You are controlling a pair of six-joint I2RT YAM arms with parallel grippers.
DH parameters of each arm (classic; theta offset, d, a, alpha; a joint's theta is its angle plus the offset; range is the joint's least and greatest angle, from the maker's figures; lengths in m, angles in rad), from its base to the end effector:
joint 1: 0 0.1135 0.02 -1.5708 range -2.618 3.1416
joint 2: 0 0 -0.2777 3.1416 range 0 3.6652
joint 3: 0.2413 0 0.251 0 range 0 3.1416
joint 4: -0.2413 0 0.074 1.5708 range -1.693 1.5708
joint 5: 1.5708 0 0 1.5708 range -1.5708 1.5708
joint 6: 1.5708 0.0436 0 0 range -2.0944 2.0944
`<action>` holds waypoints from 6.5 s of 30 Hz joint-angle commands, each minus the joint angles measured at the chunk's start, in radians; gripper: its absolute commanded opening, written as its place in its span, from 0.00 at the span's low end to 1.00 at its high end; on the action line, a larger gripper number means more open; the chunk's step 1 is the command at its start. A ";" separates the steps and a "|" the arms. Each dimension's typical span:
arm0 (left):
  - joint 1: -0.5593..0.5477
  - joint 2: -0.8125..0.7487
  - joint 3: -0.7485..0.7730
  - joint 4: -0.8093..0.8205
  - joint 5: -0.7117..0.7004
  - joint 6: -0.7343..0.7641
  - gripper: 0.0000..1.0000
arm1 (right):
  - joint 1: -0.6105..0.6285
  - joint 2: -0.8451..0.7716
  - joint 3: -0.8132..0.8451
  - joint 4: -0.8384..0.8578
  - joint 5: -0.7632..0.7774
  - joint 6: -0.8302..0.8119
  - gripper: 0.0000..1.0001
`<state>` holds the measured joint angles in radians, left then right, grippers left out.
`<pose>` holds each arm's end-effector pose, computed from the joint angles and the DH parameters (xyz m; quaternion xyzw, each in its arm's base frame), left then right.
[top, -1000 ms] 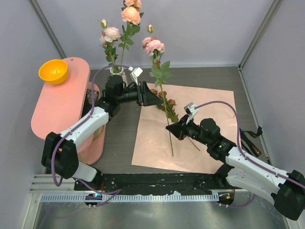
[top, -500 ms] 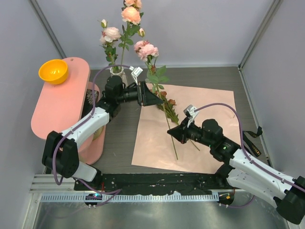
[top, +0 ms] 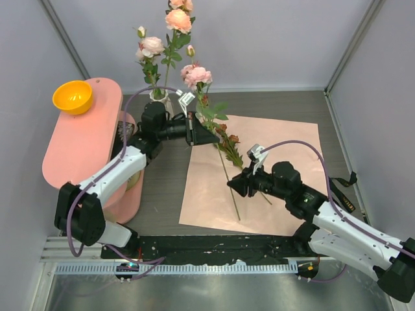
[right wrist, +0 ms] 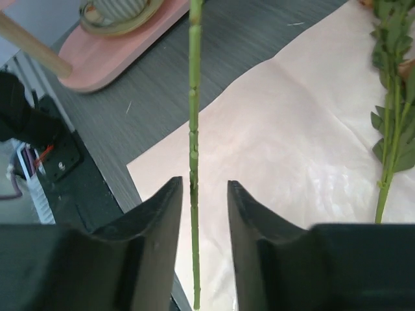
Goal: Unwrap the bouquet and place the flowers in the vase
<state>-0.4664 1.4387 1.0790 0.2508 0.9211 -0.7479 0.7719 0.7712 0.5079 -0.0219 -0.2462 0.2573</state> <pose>0.2813 -0.1805 0.3482 0.2002 0.7020 -0.6130 0.3023 0.1240 0.1355 0.2688 -0.2733 0.7495 0.3784 0.4695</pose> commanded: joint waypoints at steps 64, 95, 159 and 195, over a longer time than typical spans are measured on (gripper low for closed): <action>0.104 -0.158 0.385 -0.607 -1.045 0.394 0.98 | 0.006 -0.009 0.112 -0.194 0.691 0.074 0.83; 0.023 -0.176 0.230 -0.679 -0.505 0.444 0.91 | -0.068 1.063 0.696 -0.621 0.645 -0.079 0.24; -0.267 -0.021 0.454 -0.546 -0.699 0.513 0.00 | -0.056 -0.098 0.095 -0.070 0.408 -0.004 0.62; 0.078 0.104 0.630 -0.122 -1.490 0.633 0.00 | -0.056 -0.151 0.078 -0.156 0.492 0.042 0.63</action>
<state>-0.4179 1.5238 1.7264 0.0254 -0.5358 -0.0578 0.7170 0.6403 0.5659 -0.1947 0.2256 0.2798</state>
